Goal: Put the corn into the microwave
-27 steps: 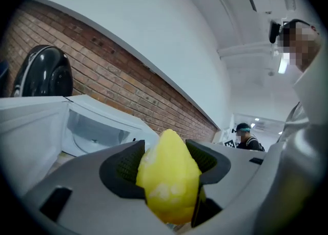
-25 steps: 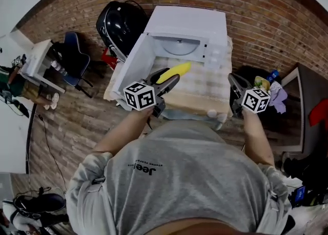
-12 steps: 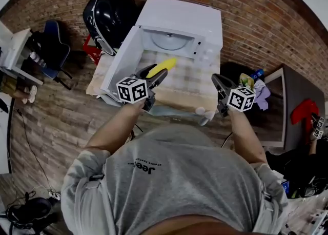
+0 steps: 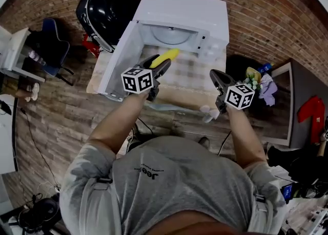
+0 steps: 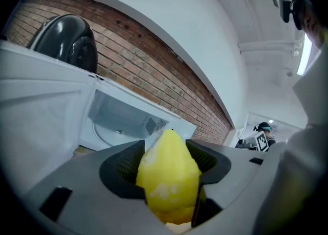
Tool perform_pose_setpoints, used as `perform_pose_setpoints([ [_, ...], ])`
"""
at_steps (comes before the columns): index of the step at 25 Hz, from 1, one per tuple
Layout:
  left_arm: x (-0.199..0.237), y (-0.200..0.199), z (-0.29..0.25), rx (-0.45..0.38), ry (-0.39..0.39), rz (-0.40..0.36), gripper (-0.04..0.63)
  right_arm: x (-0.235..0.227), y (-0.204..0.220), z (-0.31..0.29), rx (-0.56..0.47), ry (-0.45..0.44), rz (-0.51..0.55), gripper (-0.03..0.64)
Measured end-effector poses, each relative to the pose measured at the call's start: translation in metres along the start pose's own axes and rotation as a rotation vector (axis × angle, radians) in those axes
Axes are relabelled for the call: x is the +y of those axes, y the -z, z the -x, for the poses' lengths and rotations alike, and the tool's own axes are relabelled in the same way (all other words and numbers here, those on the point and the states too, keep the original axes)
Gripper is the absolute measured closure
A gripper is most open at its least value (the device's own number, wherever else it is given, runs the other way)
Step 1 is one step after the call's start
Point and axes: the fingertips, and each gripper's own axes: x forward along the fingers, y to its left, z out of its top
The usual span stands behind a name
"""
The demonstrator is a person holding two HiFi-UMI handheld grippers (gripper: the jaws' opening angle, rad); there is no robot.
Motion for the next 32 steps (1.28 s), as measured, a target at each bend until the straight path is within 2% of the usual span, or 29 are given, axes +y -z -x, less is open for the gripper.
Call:
perform_pose_setpoints([
  [9, 0.034, 0.022, -0.047, 0.031, -0.038, 0.000, 0.337, -0.011, 0.021, -0.063, 0.019, -0.030, 0.026, 0.600],
  [17, 0.068, 0.036, -0.084, 0.043, -0.080, -0.019, 0.337, -0.025, 0.050, -0.105, 0.026, 0.014, 0.017, 0.600],
  [22, 0.080, 0.027, -0.108, 0.032, -0.089, -0.035, 0.337, -0.032, 0.053, -0.119, 0.006, 0.025, -0.002, 0.600],
  [26, 0.093, 0.015, -0.129, 0.026, -0.117, -0.090, 0.337, -0.034, 0.054, -0.129, 0.000, 0.020, 0.014, 0.600],
  [29, 0.107, 0.010, -0.141, 0.049, -0.153, -0.151, 0.337, -0.030, 0.058, -0.135, 0.011, 0.009, 0.045, 0.600],
  [32, 0.122, 0.008, -0.151, 0.070, -0.179, -0.181, 0.337, -0.027, 0.066, -0.139, 0.032, -0.006, 0.071, 0.600],
])
